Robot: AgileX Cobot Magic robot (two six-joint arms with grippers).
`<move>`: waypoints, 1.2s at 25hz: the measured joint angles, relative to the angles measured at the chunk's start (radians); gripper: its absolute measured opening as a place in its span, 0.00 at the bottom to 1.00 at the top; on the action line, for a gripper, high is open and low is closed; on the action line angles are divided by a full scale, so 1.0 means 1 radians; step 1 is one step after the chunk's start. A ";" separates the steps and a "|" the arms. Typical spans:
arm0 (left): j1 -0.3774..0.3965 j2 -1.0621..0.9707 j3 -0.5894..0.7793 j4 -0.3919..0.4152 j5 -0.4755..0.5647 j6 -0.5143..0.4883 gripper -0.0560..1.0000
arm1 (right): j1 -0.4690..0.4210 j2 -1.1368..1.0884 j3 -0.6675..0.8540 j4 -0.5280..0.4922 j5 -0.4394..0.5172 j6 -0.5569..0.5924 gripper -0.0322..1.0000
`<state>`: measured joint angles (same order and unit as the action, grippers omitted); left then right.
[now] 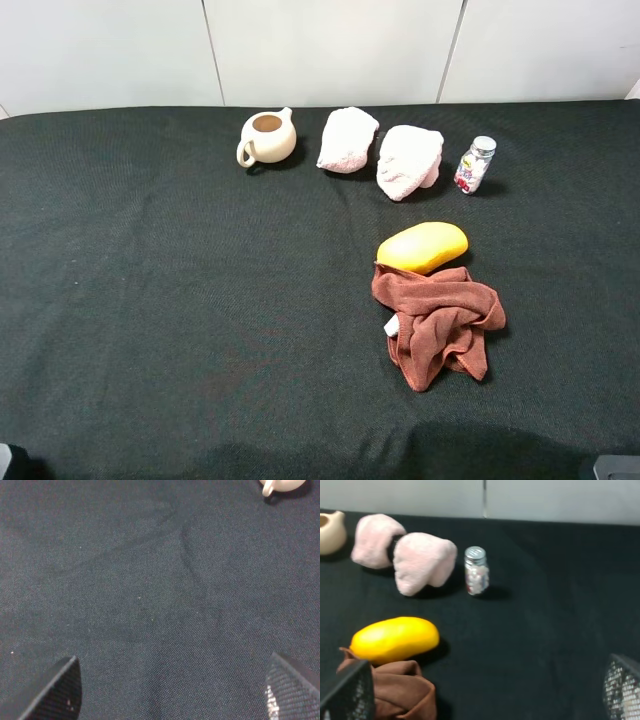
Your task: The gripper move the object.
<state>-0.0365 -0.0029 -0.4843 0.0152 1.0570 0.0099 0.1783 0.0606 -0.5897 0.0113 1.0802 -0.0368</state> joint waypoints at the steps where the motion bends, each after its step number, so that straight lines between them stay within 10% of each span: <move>1: 0.000 0.000 0.000 0.000 0.000 0.000 0.75 | 0.000 -0.015 0.020 0.008 -0.011 -0.004 0.70; 30: 0.000 0.000 0.000 0.000 0.000 0.000 0.75 | -0.087 -0.068 0.077 0.085 -0.024 -0.086 0.70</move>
<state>-0.0365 -0.0029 -0.4843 0.0152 1.0570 0.0099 0.0917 -0.0069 -0.5127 0.0967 1.0560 -0.1224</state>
